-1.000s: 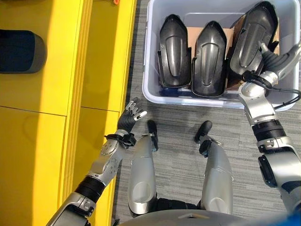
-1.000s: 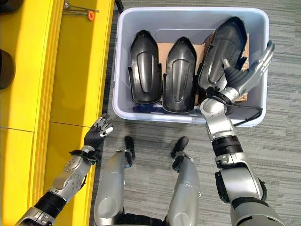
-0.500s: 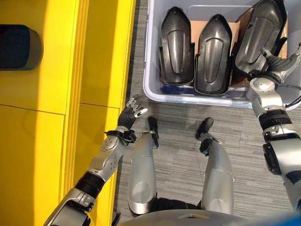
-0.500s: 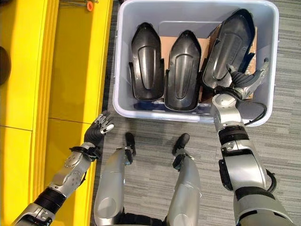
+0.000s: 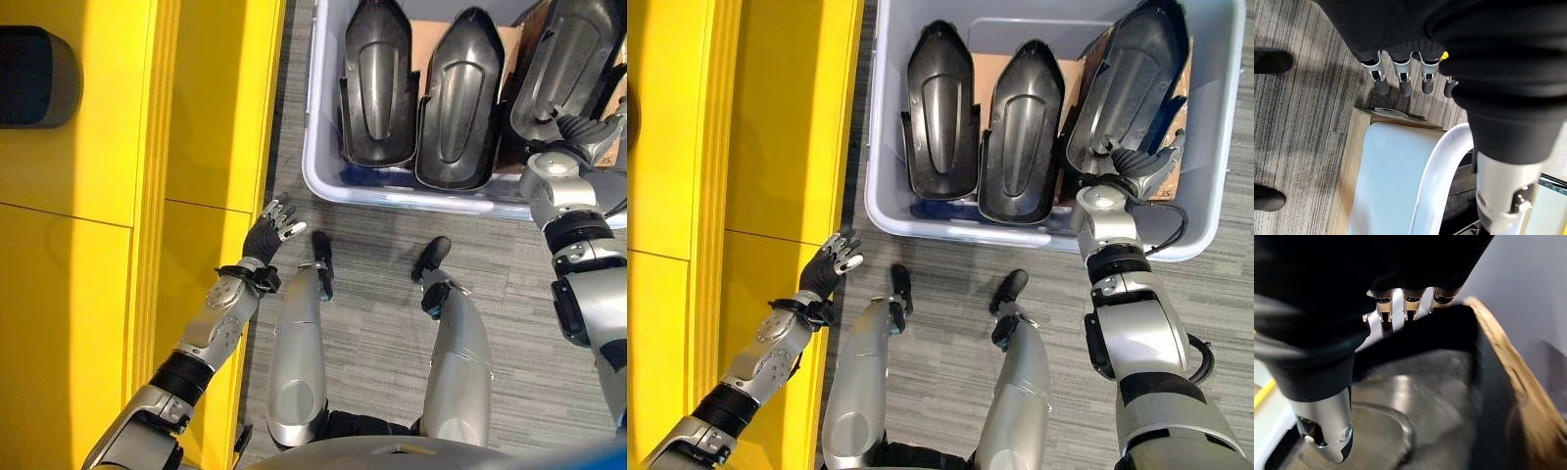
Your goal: Move parts from the plastic box to the shelf.
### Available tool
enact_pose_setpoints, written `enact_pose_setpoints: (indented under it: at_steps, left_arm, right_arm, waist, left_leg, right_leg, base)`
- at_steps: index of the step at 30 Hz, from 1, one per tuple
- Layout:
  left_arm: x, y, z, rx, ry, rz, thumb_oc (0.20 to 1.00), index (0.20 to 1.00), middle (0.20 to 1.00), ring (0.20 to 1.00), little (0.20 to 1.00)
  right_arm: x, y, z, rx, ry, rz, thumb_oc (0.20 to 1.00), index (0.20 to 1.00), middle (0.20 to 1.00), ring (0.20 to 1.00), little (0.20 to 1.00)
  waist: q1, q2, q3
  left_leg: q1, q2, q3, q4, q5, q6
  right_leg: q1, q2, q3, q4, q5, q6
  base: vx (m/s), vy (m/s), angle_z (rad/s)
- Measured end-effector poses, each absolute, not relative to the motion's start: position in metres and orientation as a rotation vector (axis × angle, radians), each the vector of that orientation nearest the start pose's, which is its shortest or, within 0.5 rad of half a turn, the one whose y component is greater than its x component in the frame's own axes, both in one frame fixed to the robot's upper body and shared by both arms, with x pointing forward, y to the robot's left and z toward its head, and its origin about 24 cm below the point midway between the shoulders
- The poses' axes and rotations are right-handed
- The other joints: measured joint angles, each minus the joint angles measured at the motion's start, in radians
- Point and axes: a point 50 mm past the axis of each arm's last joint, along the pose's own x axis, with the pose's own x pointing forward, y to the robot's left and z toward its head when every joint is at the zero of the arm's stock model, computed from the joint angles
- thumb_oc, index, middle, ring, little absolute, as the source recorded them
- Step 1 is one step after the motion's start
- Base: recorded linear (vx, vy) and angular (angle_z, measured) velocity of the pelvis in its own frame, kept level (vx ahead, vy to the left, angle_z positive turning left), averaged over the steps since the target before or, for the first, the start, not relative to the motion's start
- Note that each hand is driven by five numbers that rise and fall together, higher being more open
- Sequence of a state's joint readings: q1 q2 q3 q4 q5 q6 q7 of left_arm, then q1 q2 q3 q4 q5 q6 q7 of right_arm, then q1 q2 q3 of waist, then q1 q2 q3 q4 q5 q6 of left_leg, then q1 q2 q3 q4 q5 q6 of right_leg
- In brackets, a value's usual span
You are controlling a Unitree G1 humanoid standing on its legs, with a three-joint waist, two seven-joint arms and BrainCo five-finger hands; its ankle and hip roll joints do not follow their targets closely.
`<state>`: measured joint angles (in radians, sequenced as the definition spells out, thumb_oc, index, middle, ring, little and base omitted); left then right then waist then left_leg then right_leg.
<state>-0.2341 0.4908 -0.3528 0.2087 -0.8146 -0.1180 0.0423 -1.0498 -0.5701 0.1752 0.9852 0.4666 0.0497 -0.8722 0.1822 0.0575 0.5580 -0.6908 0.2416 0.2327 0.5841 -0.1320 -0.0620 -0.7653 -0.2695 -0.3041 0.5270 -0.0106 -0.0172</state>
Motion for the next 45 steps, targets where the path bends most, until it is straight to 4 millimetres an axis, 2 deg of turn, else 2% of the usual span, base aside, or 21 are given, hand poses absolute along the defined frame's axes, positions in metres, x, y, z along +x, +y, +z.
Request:
enact_pose_setpoints:
  at_steps: [6,15,25,28,32,34,38,39,45]
  left_arm:
    - [0.290,0.176,0.054,-0.261,0.057,-0.191,1.000,1.000,1.000,1.000,1.000]
    - [0.293,0.175,0.059,-0.259,0.043,-0.197,1.000,1.000,1.000,1.000,1.000]
    - [0.295,0.177,0.059,-0.266,0.062,-0.194,1.000,1.000,1.000,1.000,1.000]
    - [0.298,0.187,0.067,-0.250,0.038,-0.166,1.000,1.000,1.000,1.000,1.000]
    - [0.299,0.190,0.069,-0.248,0.032,-0.160,1.000,1.000,1.000,1.000,1.000]
    - [0.299,0.191,0.068,-0.241,0.043,-0.159,1.000,1.000,1.000,1.000,1.000]
    - [0.299,0.193,0.068,-0.231,0.049,-0.158,1.000,1.000,1.000,1.000,1.000]
    - [0.299,0.197,0.070,-0.216,0.048,-0.152,1.000,1.000,1.000,1.000,1.000]
    - [0.299,0.200,0.069,-0.207,0.058,-0.148,1.000,1.000,1.000,1.000,1.000]
  right_arm:
    - [0.382,-0.287,0.203,-0.078,-0.088,-1.072,1.000,1.000,1.000,1.000,1.000]
    - [0.383,-0.286,0.203,-0.121,-0.081,-1.056,1.000,1.000,1.000,1.000,1.000]
    - [0.382,-0.311,0.211,0.009,0.029,-0.996,1.000,1.000,1.000,1.000,1.000]
    - [0.380,-0.322,0.218,0.124,0.038,-0.977,1.000,1.000,1.000,1.000,1.000]
    - [0.376,-0.333,0.220,0.163,0.079,-0.934,1.000,1.000,1.000,1.000,1.000]
    - [0.377,-0.334,0.220,0.159,0.093,-0.898,1.000,1.000,1.000,1.000,1.000]
    - [0.376,-0.337,0.222,0.139,0.114,-0.873,1.000,1.000,1.000,1.000,1.000]
    - [0.375,-0.338,0.222,0.121,0.133,-0.867,1.000,1.000,1.000,1.000,1.000]
    - [0.372,-0.344,0.225,-0.045,0.202,-0.838,1.000,1.000,1.000,1.000,1.000]
  waist:
    - [0.001,0.000,0.000]
    - [-0.003,0.000,0.000]
    - [-0.003,-0.006,-0.003]
    - [-0.002,-0.012,-0.006]
    - [-0.002,-0.015,-0.007]
    - [-0.003,-0.031,-0.016]
    - [-0.004,-0.037,-0.021]
    - [-0.004,-0.046,-0.030]
    - [0.000,-0.051,-0.042]
  left_leg:
    - [-0.032,-0.002,-0.017,0.017,-0.001,0.001]
    - [-0.044,-0.001,-0.017,0.017,-0.001,0.002]
    - [-0.068,0.002,-0.032,0.042,-0.013,0.005]
    - [-0.101,0.001,-0.045,0.070,-0.019,0.011]
    - [-0.108,0.000,-0.049,0.085,-0.029,0.013]
    - [-0.125,0.002,-0.051,0.090,-0.029,0.012]
    - [-0.142,0.001,-0.051,0.100,-0.031,0.012]
    - [-0.163,0.002,-0.054,0.106,-0.031,0.012]
    - [-0.200,-0.003,-0.061,0.123,-0.033,0.013]
  right_leg:
    - [-0.019,-0.005,-0.005,0.005,-0.006,-0.003]
    - [-0.026,-0.004,-0.005,0.003,-0.001,-0.002]
    - [-0.032,-0.011,-0.011,0.005,-0.007,0.000]
    - [-0.050,-0.013,-0.013,0.019,-0.009,0.001]
    - [-0.052,-0.016,-0.012,0.027,-0.010,0.003]
    - [-0.069,-0.017,-0.012,0.031,-0.010,0.003]
    - [-0.084,-0.019,-0.010,0.036,-0.010,0.003]
    - [-0.104,-0.020,-0.011,0.041,-0.009,0.003]
    - [-0.131,-0.028,-0.012,0.049,-0.008,0.004]
  base:
    - [0.00,-0.007,0.05]
    - [0.00,0.000,0.00]
    - [0.02,-0.003,0.00]
    - [0.07,-0.025,0.05]
    - [0.05,-0.017,0.01]
    - [0.00,0.000,0.00]
    - [0.00,0.000,0.00]
    - [0.00,0.000,0.00]
    - [0.00,0.000,0.01]
